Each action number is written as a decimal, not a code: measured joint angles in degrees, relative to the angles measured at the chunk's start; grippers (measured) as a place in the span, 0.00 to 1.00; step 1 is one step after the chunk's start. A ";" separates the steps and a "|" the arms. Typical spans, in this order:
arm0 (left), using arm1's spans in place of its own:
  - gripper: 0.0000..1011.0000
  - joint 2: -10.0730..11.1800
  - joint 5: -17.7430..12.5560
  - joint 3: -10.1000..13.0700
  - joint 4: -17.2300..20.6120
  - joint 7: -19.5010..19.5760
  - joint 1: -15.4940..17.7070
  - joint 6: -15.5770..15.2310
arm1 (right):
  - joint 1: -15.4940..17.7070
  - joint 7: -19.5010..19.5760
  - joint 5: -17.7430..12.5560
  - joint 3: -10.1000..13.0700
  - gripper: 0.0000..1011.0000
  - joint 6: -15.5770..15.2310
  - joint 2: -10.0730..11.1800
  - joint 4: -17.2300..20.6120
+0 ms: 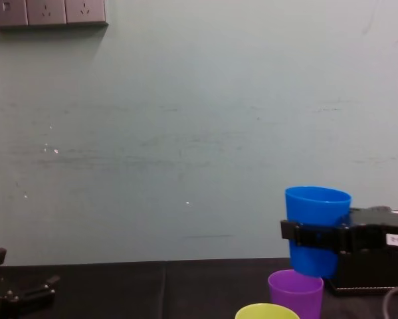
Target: Stack the three plastic cups sequentially using one hand.
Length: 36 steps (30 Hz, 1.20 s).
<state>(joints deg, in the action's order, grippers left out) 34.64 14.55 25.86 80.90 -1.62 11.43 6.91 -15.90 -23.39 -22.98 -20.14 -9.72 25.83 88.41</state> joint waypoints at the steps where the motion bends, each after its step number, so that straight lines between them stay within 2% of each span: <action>1: 0.99 0.00 0.00 0.00 0.00 0.00 0.00 0.00 | -0.44 0.09 0.10 -0.19 0.72 0.00 -0.24 -0.46; 8: 0.99 0.00 0.00 0.00 0.00 0.00 0.00 0.00 | -3.28 0.66 1.50 -1.62 0.72 -0.09 -1.84 -4.22; 19: 0.99 0.00 0.00 0.00 0.00 0.00 0.00 0.00 | -5.37 0.51 2.55 -2.18 0.72 1.30 -3.51 -8.33; 36: 0.99 0.00 0.00 0.00 0.00 0.00 0.00 0.00 | -6.04 0.00 3.48 -2.28 0.72 2.15 -4.40 -10.26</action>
<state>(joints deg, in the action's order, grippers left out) 34.65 14.55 25.86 80.90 -1.62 11.43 6.91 -21.93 -23.39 -19.50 -22.42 -7.57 21.42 78.15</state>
